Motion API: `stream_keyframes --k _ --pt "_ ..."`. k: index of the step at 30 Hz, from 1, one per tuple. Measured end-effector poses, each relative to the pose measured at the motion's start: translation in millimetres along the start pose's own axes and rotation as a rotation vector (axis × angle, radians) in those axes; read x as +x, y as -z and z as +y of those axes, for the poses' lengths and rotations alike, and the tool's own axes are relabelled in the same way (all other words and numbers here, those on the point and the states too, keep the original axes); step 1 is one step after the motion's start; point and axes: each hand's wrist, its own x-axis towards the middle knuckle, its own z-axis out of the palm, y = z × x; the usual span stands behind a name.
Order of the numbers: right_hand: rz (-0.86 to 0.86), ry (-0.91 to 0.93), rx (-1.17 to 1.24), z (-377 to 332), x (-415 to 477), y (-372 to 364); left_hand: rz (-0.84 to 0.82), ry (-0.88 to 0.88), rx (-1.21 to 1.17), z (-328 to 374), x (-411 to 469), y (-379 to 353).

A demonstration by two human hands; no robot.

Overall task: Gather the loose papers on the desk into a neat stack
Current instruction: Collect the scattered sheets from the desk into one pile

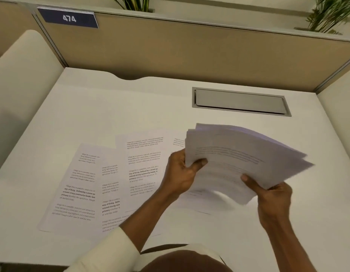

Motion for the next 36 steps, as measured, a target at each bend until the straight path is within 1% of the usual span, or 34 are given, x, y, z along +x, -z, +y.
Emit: stream_keyframes --k 3,7,11,16,19,21,23,26,28,32,36 --pt "0.051 0.075 0.026 -15.1 14.1 18.2 -0.028 -0.044 0.023 17.7 13.5 -31.6" --pt "0.107 0.115 0.01 -16.9 26.9 44.0 -0.134 -0.108 0.071 29.7 31.6 -69.3" --pt "0.172 0.123 0.032 -13.3 26.0 54.0 -0.21 -0.091 0.105 27.1 42.5 -91.8" --pt "0.208 0.126 0.073 -20.0 17.9 56.1 -0.256 0.025 0.123 7.7 52.9 -98.0" --pt "0.214 0.1 0.079 -14.2 16.8 48.4 -0.299 0.013 0.164 2.1 53.0 -103.7" --pt "0.246 0.079 0.07 -8.5 16.8 43.5 -0.289 -0.02 0.204 3.1 50.3 -110.6" --pt "0.285 0.098 0.053 -8.6 17.4 41.9 -0.267 -0.03 0.219 5.7 47.3 -117.1" --pt "0.283 0.133 0.059 -9.5 21.4 44.7 -0.21 -0.035 0.207 7.1 47.5 -118.2" --pt "0.275 0.105 0.054 -5.2 23.3 44.8 -0.188 -0.032 0.226 1.0 48.4 -115.1" --pt "0.28 -0.005 0.005 6.3 22.0 41.1 -0.199 -0.015 0.329 -13.4 45.1 -110.8" --pt "0.305 -0.017 -0.029 5.7 22.1 40.0 -0.203 -0.144 0.448 -8.2 42.7 -98.6"
